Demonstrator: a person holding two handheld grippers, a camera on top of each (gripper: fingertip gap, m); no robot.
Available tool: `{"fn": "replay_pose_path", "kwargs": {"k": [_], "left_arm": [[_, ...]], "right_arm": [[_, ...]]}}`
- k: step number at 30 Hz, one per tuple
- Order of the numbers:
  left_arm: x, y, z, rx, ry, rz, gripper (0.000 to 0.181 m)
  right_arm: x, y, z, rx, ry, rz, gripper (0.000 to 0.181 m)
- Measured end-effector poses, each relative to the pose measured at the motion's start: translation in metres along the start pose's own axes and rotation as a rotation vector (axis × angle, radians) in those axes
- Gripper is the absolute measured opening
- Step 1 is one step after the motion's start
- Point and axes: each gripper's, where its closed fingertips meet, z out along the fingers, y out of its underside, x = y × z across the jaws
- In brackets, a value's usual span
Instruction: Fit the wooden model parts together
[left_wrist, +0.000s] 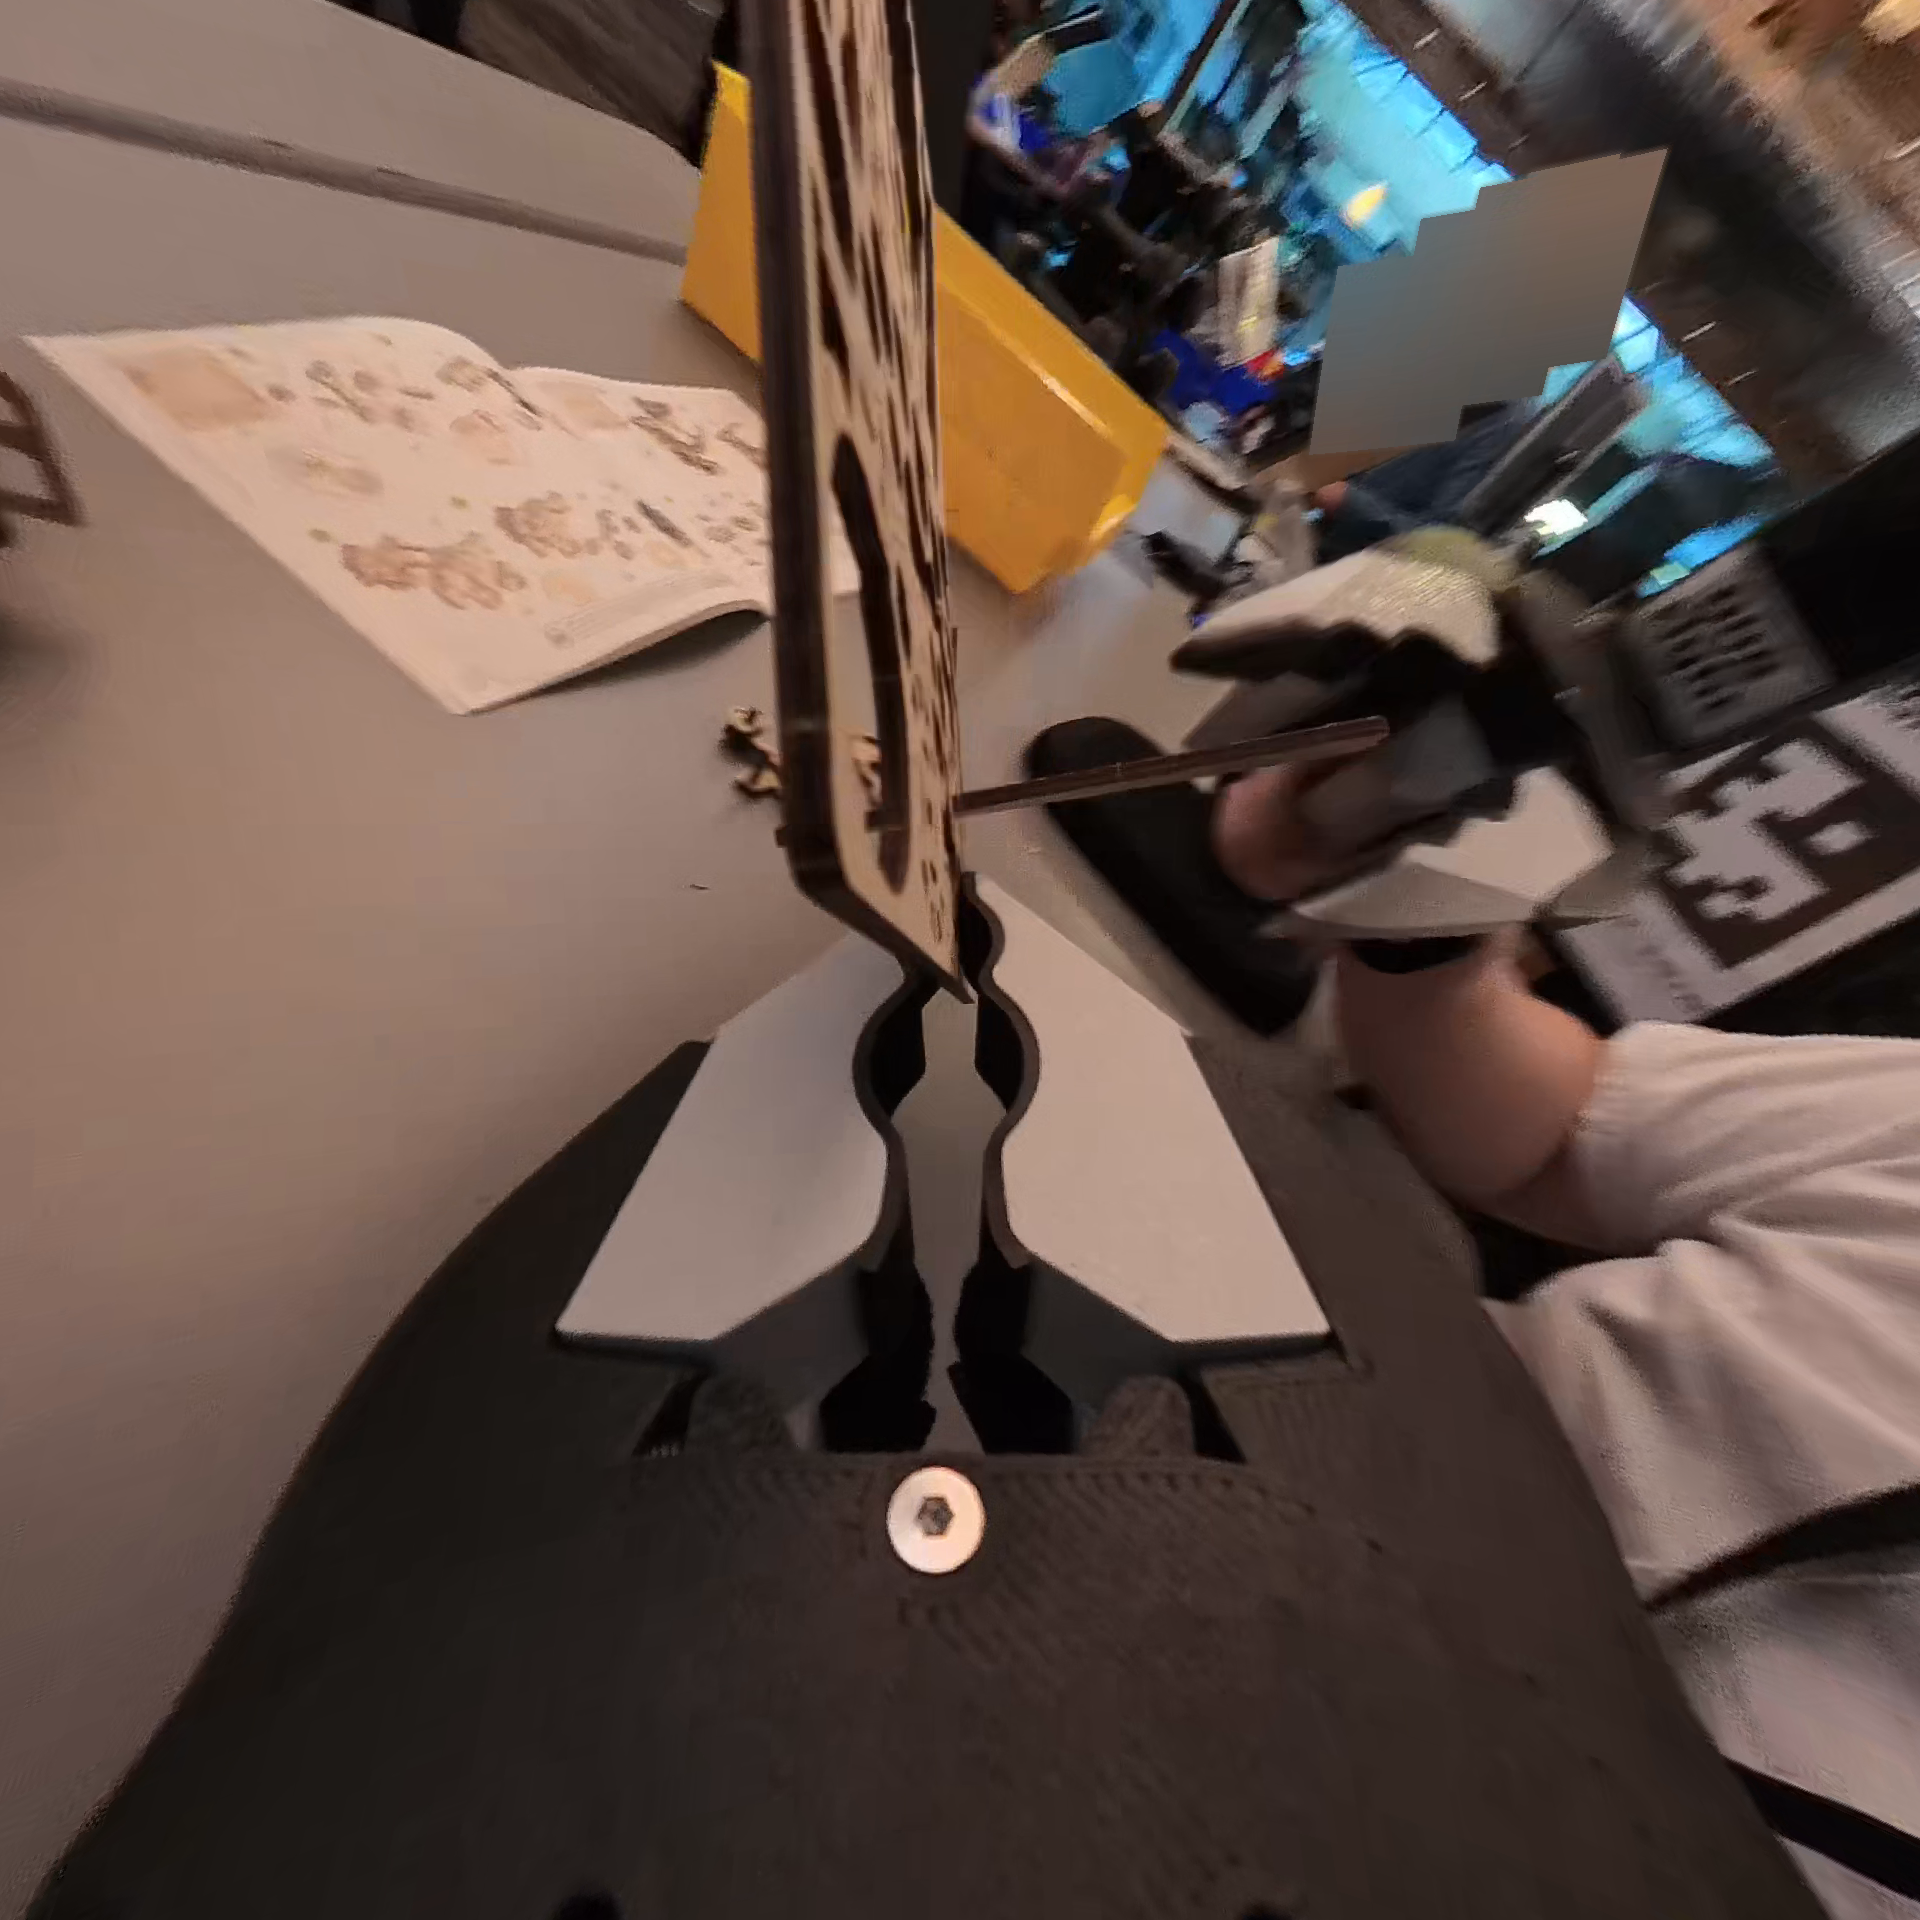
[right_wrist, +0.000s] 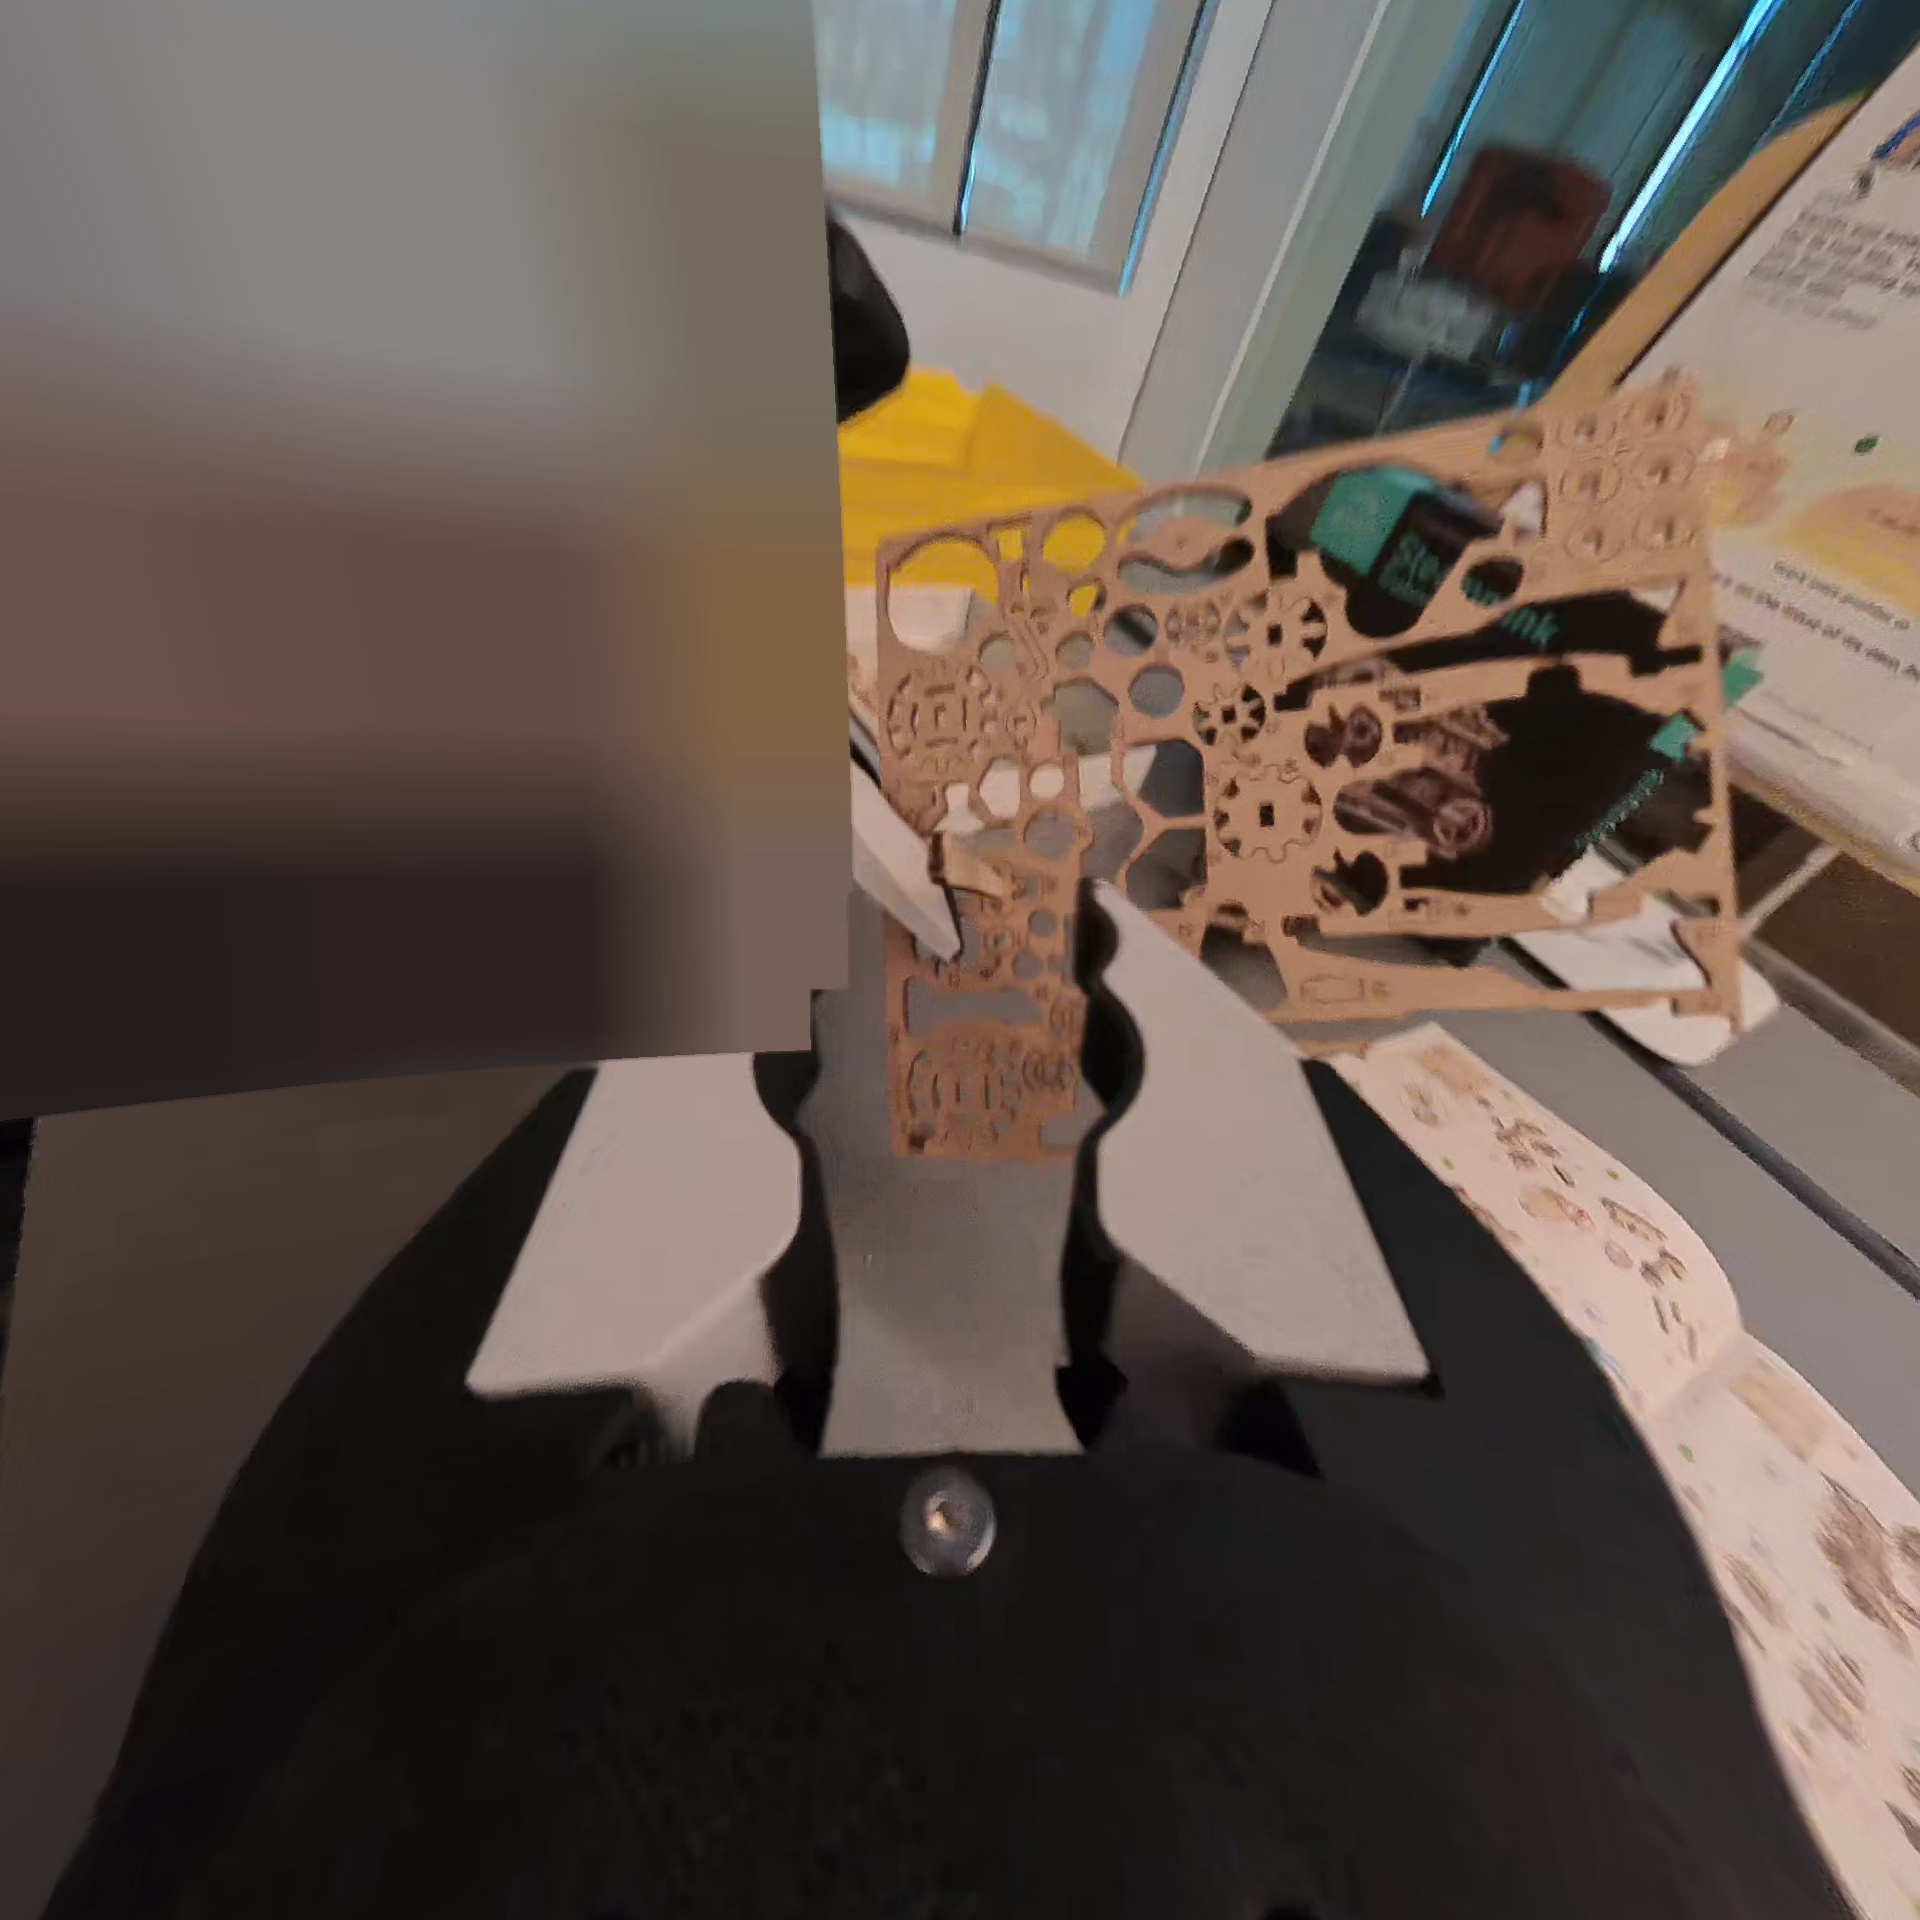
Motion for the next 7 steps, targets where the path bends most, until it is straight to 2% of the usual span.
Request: {"fn": "replay_pose_path", "kwargs": {"k": [4, 7], "left_arm": [[-0.005, -0.004, -0.002, -0.014, -0.174, 0.204, 0.0], [0.0, -0.003, 0.002, -0.024, -0.222, 0.295, 0.0]], "right_arm": [[-0.004, -0.015, -0.015, -0.155, 0.031, -0.019, 0.043], [-0.001, 0.002, -0.005, -0.354, 0.105, -0.106, 0.041]]}}
